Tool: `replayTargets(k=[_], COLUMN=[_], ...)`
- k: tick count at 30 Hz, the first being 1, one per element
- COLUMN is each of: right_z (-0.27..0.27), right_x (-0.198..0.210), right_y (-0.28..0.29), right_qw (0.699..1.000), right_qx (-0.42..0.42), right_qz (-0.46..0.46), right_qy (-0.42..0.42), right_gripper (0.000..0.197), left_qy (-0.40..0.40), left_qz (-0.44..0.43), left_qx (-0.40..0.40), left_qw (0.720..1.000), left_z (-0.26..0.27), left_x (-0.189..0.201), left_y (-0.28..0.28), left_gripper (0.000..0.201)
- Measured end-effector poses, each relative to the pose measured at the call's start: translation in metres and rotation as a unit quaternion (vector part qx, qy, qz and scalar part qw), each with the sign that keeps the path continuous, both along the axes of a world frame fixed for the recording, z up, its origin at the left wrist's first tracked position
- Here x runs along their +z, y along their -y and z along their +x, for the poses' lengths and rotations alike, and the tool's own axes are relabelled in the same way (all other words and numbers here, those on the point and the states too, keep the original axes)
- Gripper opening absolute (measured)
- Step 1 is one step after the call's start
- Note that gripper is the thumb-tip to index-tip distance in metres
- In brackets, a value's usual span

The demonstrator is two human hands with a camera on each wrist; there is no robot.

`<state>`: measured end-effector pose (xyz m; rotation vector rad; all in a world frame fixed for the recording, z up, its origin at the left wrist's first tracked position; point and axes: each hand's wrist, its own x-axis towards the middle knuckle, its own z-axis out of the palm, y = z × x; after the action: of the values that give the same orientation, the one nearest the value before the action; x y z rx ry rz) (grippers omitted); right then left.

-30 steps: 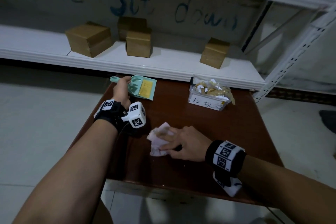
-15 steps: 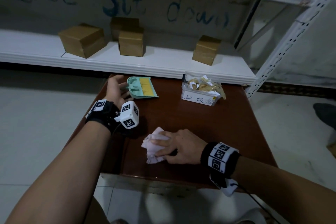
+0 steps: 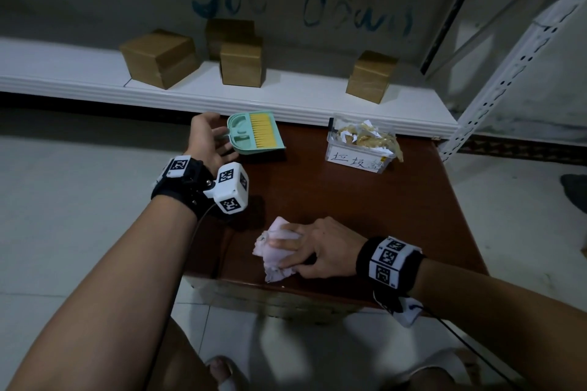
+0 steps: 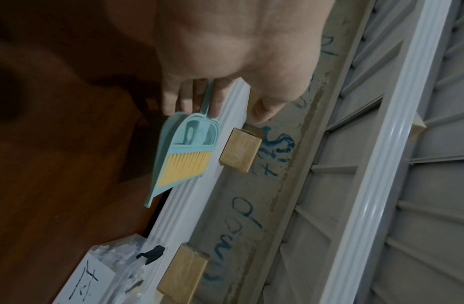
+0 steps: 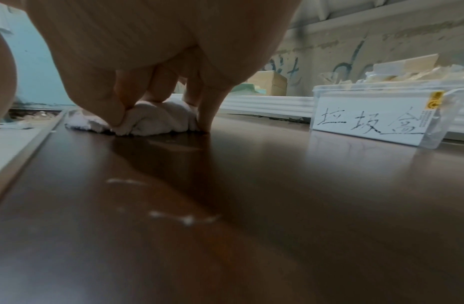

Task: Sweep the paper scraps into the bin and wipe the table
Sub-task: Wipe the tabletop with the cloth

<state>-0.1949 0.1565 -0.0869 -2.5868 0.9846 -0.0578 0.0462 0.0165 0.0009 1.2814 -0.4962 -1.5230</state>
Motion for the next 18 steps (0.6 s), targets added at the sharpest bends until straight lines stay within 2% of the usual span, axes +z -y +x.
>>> replayTargets(k=[3, 8, 11, 18], right_z=[0.005, 0.018, 0.025, 0.028], right_x=[-0.001, -0.005, -0.005, -0.004], right_y=[-0.003, -0.007, -0.006, 0.024], right_qw=[1.000, 0.998, 0.997, 0.998], right_qx=[0.022, 0.050, 0.065, 0.037], right_qz=[-0.010, -0.026, -0.030, -0.008], right_qy=[0.013, 0.038, 0.031, 0.041], right_gripper=[0.030, 0.029, 0.028, 0.026], left_qy=[0.005, 0.033, 0.030, -0.005], left_qz=[0.011, 0.012, 0.007, -0.029], left_qx=[-0.005, 0.002, 0.004, 0.038], left_qw=[1.000, 0.999, 1.000, 0.999], left_z=[0.006, 0.020, 0.027, 0.036], left_x=[0.009, 0.027, 0.045, 0.085], left_y=[-0.009, -0.028, -0.033, -0.037], left_gripper=[0.033, 0.051, 0.051, 0.034])
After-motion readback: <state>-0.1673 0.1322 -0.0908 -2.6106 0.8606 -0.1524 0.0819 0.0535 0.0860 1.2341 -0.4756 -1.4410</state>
